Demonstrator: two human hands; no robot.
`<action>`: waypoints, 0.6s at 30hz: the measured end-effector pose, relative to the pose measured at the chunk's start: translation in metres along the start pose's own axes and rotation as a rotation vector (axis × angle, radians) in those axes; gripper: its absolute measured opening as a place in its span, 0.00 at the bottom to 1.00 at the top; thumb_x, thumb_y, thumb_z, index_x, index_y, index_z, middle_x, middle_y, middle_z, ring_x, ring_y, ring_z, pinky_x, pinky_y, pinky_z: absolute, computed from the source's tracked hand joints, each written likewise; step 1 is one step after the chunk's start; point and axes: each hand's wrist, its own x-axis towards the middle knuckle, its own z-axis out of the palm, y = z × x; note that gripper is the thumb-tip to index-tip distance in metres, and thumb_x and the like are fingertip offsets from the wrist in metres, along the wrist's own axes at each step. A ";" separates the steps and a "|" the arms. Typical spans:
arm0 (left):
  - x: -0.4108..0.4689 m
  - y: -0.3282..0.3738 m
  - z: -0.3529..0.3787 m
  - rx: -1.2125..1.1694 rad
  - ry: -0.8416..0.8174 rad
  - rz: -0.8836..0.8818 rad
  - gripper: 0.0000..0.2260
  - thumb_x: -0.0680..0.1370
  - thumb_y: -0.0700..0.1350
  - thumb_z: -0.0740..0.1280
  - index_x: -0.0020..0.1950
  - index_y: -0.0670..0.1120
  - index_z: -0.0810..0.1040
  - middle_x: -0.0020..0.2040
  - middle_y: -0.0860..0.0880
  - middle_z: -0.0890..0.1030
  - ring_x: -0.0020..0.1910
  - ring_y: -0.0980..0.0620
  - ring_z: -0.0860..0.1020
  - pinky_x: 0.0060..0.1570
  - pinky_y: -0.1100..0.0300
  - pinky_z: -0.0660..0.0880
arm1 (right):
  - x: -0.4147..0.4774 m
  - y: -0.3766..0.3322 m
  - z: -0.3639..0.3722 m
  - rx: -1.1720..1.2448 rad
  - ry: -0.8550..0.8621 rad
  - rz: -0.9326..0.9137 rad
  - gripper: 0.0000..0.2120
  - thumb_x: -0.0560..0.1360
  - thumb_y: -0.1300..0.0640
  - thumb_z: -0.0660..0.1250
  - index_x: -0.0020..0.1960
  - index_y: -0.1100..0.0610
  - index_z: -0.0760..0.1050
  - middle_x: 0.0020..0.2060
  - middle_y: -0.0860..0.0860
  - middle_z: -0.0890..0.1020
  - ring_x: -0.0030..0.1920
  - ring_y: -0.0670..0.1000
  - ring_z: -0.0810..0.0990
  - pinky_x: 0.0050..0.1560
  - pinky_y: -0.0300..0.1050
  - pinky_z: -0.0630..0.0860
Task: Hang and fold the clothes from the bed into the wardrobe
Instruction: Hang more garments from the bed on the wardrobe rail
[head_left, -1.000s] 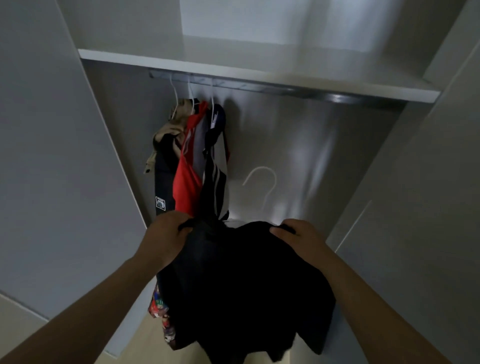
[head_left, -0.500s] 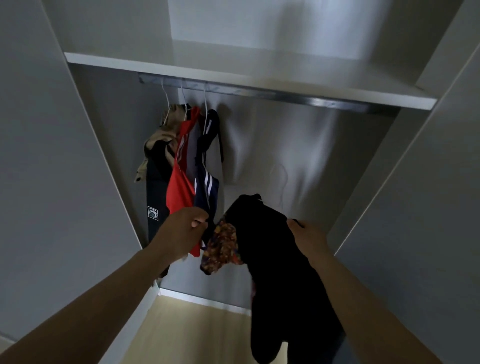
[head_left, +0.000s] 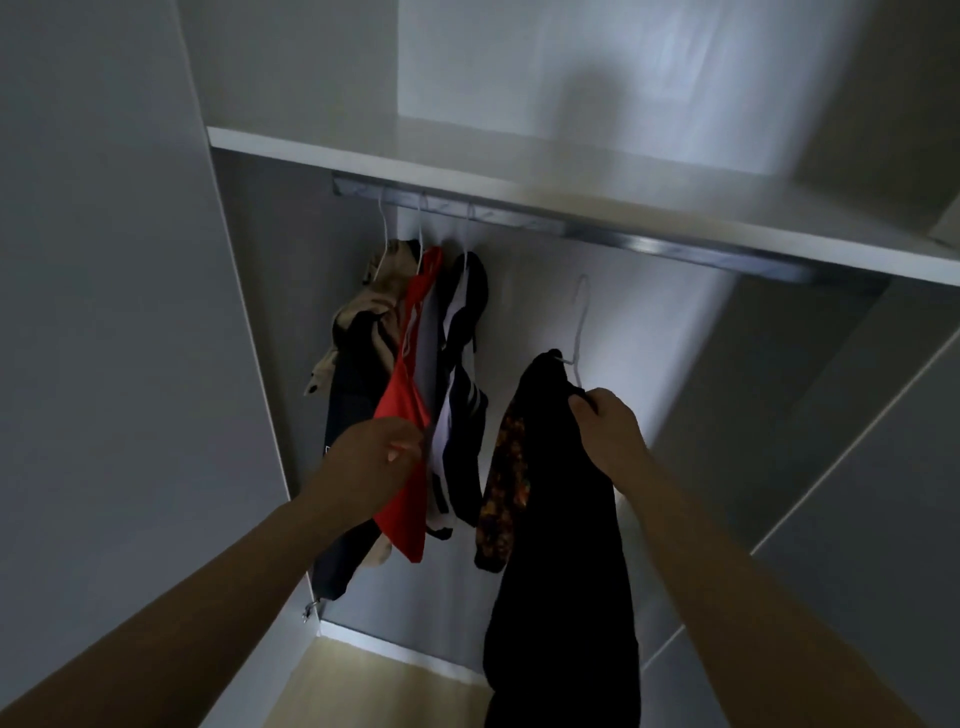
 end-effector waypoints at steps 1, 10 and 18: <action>0.006 -0.002 -0.001 0.004 0.006 -0.013 0.10 0.79 0.37 0.63 0.57 0.40 0.80 0.57 0.47 0.80 0.56 0.49 0.77 0.59 0.57 0.72 | 0.010 -0.003 0.003 -0.004 0.006 -0.022 0.13 0.82 0.55 0.55 0.40 0.57 0.65 0.32 0.48 0.69 0.30 0.45 0.67 0.28 0.34 0.61; 0.062 -0.013 0.021 -0.013 0.162 -0.117 0.10 0.79 0.39 0.63 0.58 0.42 0.79 0.56 0.47 0.81 0.53 0.50 0.79 0.57 0.56 0.74 | 0.097 0.001 0.018 0.088 0.009 -0.182 0.09 0.82 0.56 0.56 0.47 0.61 0.70 0.38 0.51 0.73 0.40 0.49 0.72 0.36 0.40 0.65; 0.103 -0.029 0.051 -0.012 0.262 -0.158 0.08 0.78 0.41 0.65 0.55 0.44 0.80 0.51 0.51 0.82 0.47 0.56 0.78 0.46 0.65 0.71 | 0.166 -0.008 0.040 0.149 -0.020 -0.335 0.19 0.82 0.57 0.56 0.32 0.51 0.61 0.29 0.47 0.67 0.29 0.44 0.65 0.25 0.30 0.63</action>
